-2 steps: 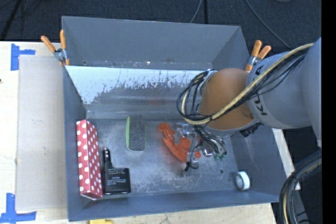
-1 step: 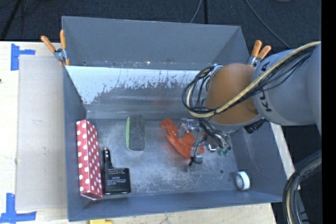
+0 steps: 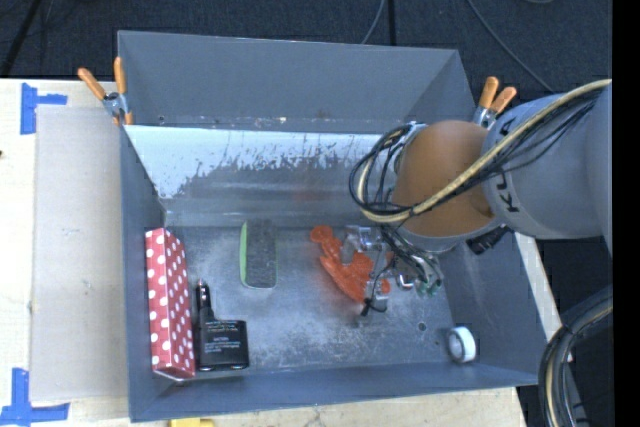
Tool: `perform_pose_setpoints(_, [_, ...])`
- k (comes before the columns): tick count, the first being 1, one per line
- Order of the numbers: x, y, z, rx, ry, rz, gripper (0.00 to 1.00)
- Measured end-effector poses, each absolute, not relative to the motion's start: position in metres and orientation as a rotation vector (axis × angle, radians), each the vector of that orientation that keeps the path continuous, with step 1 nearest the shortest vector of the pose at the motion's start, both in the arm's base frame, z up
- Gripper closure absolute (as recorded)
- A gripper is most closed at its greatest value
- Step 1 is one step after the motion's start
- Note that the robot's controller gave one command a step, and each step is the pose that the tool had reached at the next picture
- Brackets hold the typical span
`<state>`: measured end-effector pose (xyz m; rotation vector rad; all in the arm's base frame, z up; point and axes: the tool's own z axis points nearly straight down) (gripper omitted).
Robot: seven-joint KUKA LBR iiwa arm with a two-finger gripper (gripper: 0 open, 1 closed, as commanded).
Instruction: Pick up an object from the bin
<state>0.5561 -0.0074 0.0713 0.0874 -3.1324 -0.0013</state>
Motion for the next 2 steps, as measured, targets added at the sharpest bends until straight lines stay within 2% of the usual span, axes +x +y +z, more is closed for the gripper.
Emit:
perform_pose_setpoints(1, [0.5642,-0.0116,0.0904,0.469,-3.104,-0.003,1.00])
perform_pose_setpoints(2, [0.5642,-0.0118,0.0903,0.465,-3.105,-0.003,1.00])
